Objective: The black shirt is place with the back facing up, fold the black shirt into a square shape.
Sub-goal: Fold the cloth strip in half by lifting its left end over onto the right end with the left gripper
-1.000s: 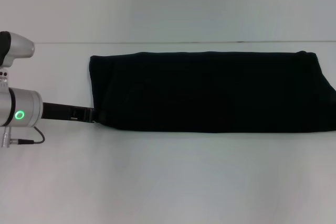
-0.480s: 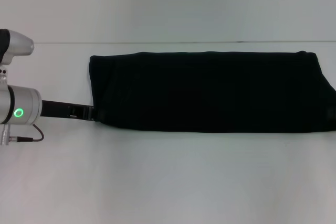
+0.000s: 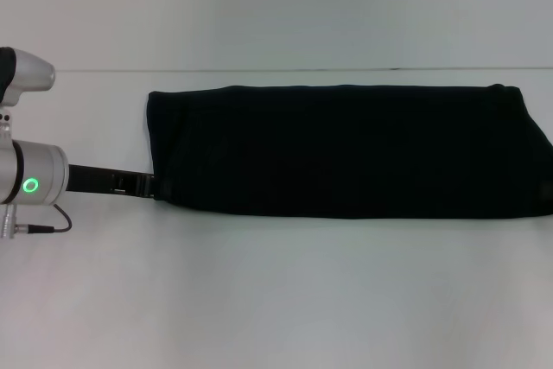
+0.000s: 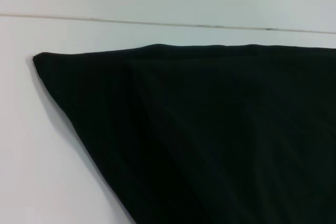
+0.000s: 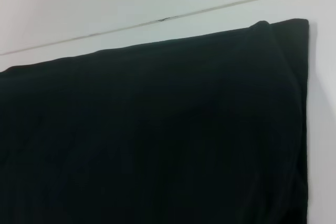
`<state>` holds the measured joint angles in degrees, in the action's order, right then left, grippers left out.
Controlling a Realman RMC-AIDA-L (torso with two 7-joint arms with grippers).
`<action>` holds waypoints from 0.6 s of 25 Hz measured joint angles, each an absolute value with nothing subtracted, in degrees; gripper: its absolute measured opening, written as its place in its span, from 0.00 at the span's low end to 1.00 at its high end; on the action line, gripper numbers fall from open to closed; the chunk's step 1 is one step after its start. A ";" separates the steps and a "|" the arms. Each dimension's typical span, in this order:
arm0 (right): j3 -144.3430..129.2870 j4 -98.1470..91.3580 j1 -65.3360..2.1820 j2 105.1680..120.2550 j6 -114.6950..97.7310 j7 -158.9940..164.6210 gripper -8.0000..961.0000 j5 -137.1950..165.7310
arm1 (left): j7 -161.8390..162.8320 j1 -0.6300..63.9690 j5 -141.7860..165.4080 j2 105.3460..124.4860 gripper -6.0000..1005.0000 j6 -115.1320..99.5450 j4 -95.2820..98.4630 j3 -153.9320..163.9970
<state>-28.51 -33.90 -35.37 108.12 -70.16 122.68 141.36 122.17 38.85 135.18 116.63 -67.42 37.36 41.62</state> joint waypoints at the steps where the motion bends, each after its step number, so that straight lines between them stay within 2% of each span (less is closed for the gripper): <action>1: -28.59 -33.91 -35.35 108.10 -70.18 122.66 0.51 141.41 | 122.17 38.85 135.18 116.63 0.06 -67.41 37.35 41.63; 6: -28.54 -33.92 -35.04 108.09 -70.23 122.07 0.25 141.43 | 122.18 38.80 135.18 116.63 0.06 -67.41 37.34 41.60; 11: -28.39 -33.93 -34.37 108.00 -70.23 121.68 0.05 141.29 | 122.26 38.59 135.17 116.63 0.07 -67.41 37.33 41.51; 15: -28.19 -33.93 -33.68 107.95 -70.29 121.11 0.03 140.98 | 122.29 38.45 135.17 116.63 0.08 -67.47 37.35 41.48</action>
<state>-28.19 -33.93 -33.68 107.95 -70.29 121.11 140.98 122.29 38.45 135.17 116.63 -67.47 37.35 41.48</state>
